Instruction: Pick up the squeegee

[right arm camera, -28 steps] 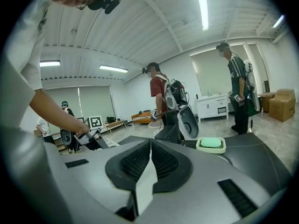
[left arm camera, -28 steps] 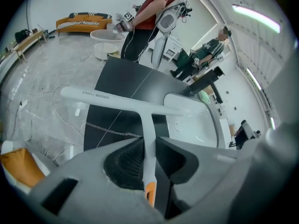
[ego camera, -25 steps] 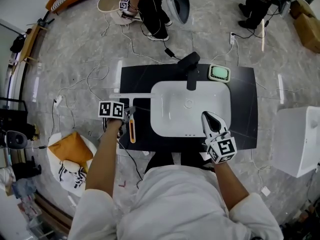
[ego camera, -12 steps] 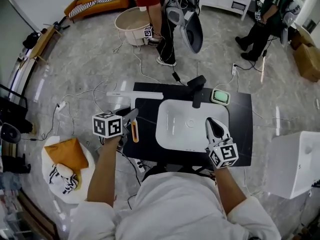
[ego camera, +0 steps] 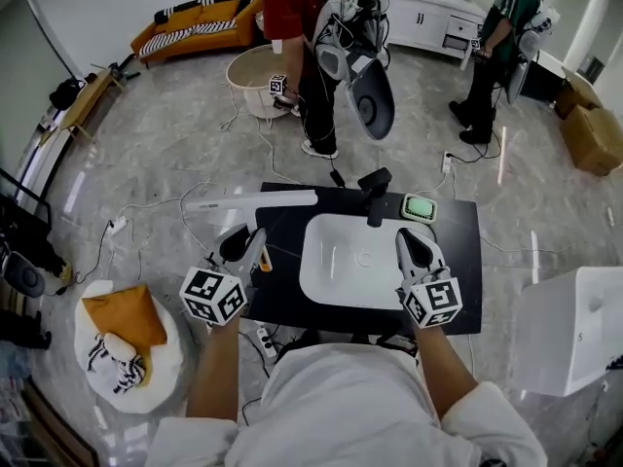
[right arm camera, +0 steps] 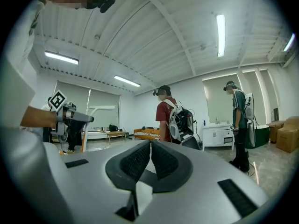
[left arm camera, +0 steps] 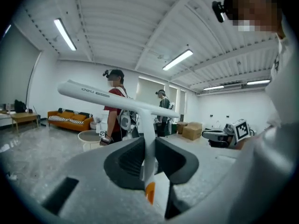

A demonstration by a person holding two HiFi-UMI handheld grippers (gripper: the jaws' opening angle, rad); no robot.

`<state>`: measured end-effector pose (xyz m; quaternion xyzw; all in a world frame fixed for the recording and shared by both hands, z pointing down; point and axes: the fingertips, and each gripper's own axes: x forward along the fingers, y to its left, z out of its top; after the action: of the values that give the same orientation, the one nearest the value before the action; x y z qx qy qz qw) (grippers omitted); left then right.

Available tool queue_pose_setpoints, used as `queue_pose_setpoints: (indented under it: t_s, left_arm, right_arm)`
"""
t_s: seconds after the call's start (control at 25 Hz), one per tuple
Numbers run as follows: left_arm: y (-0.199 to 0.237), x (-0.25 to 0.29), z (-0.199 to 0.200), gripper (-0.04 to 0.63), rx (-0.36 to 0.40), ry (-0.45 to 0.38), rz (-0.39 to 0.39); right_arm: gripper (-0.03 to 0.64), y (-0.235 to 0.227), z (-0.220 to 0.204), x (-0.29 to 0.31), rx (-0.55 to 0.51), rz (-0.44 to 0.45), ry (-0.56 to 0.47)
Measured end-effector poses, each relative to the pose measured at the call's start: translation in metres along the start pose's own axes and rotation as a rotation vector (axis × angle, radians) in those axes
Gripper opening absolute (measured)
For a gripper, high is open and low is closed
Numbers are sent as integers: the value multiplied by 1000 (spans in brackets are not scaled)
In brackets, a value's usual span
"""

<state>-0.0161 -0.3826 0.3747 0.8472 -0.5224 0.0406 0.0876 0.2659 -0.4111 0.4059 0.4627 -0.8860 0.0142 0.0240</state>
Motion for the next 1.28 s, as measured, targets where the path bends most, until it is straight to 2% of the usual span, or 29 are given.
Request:
queue_pose_setpoints:
  t_s: [0.2,0.56,0.84,1.28]
  left_arm:
    - [-19,-12,-2,80,87,-97,53]
    - [-23,-26,-21,78,137,-181,145]
    - [-30,-19,-41,78,115,-159,132]
    - [-34,-18,-36,78,88,-170,108]
  right_arm:
    - [17,0,11,-8,-3,-5,-18]
    - [17,0,7,-17,1,-6,-9]
    - [15,0,-5,-21,5,12,17]
    - [15,3,-9,-31,4,20,38]
